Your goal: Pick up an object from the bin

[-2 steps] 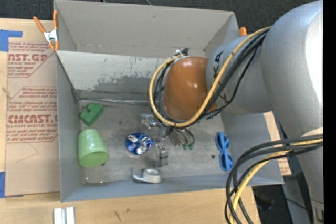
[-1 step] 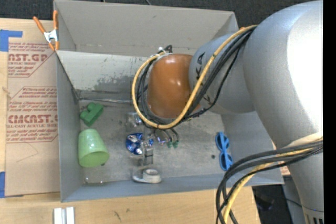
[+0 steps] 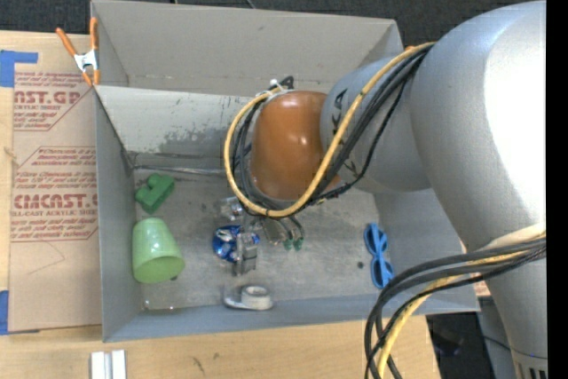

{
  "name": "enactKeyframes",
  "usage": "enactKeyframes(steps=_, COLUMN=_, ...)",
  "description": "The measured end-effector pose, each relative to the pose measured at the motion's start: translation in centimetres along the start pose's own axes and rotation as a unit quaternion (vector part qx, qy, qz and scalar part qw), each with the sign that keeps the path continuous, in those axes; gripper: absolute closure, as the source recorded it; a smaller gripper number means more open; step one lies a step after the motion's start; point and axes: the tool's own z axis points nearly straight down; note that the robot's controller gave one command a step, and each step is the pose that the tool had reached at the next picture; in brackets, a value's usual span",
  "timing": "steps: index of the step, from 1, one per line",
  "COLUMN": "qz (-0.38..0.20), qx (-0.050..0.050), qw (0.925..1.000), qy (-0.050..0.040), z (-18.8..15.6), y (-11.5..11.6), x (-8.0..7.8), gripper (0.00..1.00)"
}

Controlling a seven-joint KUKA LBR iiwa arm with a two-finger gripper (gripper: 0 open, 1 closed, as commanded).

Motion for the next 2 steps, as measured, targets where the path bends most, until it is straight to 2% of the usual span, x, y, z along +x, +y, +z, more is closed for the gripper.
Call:
enactKeyframes(steps=1, qz=-0.250, qx=0.002, qw=0.9684, qy=-0.0014, z=-10.0, y=-4.8, x=5.4, gripper=1.00)
enactKeyframes(steps=2, qz=-0.262, qx=0.002, qw=0.9650, qy=-0.0035, z=-16.1, y=-5.7, x=4.3, gripper=1.00)
